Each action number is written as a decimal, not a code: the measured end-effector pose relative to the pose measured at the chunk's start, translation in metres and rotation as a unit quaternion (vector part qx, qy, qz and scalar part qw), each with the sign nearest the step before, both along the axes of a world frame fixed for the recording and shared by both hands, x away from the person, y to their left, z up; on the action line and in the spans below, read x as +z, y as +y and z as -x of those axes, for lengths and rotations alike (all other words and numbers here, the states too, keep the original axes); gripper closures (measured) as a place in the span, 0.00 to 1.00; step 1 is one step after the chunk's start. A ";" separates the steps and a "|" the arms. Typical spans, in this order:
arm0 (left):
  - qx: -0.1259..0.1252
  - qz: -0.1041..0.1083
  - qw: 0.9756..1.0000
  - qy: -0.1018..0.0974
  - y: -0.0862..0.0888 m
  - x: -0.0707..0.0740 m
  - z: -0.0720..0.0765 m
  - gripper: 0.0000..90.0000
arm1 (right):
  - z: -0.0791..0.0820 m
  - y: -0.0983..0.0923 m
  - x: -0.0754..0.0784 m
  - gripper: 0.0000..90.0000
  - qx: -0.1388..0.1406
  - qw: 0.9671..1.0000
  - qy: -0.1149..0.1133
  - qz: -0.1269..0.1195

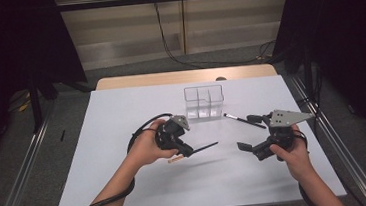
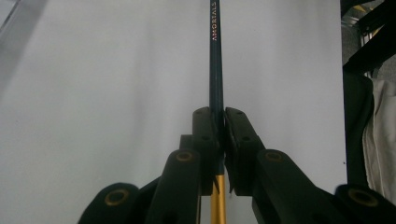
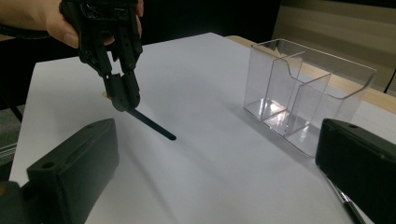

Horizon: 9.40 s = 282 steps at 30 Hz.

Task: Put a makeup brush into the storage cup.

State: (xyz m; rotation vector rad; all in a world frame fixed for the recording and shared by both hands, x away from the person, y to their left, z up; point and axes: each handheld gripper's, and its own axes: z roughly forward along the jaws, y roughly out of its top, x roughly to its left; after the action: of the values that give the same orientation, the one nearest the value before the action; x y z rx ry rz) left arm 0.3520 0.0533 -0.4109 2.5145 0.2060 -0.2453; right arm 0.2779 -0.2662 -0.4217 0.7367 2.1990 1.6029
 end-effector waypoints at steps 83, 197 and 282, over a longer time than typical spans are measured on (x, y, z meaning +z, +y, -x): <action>-0.062 0.026 0.997 0.026 -0.032 0.016 0.000 0.92 | -0.021 0.081 0.005 0.95 0.225 0.934 0.068 0.270; 0.131 0.384 0.914 -0.006 0.031 -0.012 -0.009 0.50 | -0.019 0.072 0.004 0.94 0.081 0.995 0.004 0.060; 0.128 0.394 0.910 -0.009 0.026 -0.018 -0.003 0.92 | -0.027 0.075 -0.001 0.24 0.027 0.997 0.048 -0.051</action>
State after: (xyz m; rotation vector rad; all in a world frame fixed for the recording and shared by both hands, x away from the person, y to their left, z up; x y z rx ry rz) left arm 0.3551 0.0790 -0.4285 1.6633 0.3454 -0.1544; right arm 0.3045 -0.1911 -0.4227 0.8056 2.2356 1.7516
